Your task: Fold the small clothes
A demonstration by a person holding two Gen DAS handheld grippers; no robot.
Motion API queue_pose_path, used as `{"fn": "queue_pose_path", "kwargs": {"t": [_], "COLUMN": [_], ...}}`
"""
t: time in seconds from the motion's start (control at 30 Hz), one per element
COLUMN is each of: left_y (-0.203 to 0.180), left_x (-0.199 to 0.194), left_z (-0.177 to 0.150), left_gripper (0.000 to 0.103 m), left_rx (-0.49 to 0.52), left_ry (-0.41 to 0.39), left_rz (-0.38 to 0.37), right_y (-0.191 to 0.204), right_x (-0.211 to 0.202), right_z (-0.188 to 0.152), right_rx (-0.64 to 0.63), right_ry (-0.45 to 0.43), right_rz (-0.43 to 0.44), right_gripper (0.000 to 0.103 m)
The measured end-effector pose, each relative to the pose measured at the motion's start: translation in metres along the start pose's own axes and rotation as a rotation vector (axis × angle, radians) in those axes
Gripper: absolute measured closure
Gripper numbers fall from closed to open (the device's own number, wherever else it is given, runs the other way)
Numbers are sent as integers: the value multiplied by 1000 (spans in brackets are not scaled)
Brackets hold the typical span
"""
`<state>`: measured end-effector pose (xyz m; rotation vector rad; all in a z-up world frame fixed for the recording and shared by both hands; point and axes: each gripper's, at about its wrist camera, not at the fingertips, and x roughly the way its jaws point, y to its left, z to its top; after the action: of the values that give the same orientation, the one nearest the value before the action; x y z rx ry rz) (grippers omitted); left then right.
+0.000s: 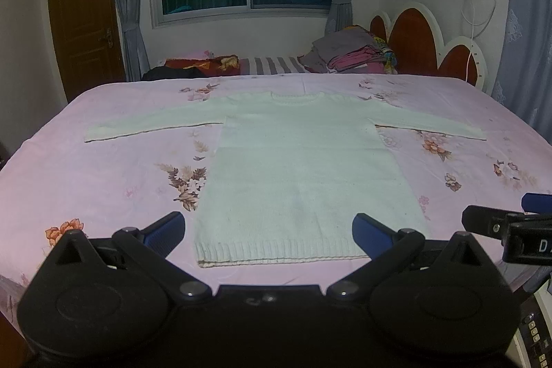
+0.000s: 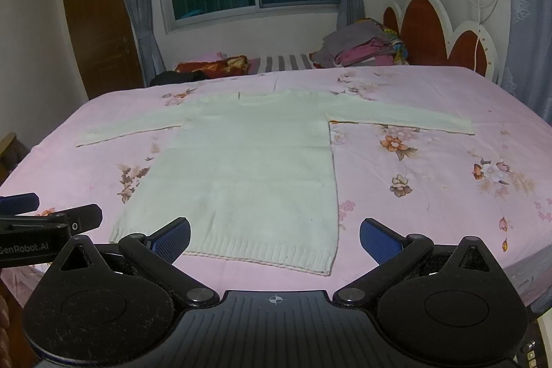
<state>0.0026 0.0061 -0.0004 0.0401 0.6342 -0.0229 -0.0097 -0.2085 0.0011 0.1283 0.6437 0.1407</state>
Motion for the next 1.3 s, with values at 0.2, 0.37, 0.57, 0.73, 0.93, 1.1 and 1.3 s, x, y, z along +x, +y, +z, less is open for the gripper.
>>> {"fn": "queue_pose_path", "kwargs": {"t": [0.2, 0.37, 0.57, 0.73, 0.93, 1.1, 1.3], "left_y": [0, 0, 0, 0, 1, 1, 1], "left_x": [-1, -1, -2, -2, -4, -5, -9], "left_z": [1, 1, 1, 2, 3, 4, 3], "left_gripper": [0, 0, 0, 0, 0, 0, 0], "left_rx": [2, 2, 2, 2, 0, -7, -7], "left_ry": [0, -1, -2, -1, -3, -5, -10], "left_rz": [0, 1, 1, -1, 0, -3, 1], "right_y": [1, 1, 0, -1, -1, -1, 0], "right_x": [0, -1, -2, -3, -5, -5, -6], "right_z": [0, 1, 2, 2, 2, 2, 3], "right_rx": [-2, -6, -6, -4, -6, -8, -9], "right_ry": [-1, -2, -2, -3, -3, -4, -4], "right_rz": [-3, -5, -4, -1, -1, -2, -3], "right_gripper": [0, 0, 0, 0, 0, 0, 0]}}
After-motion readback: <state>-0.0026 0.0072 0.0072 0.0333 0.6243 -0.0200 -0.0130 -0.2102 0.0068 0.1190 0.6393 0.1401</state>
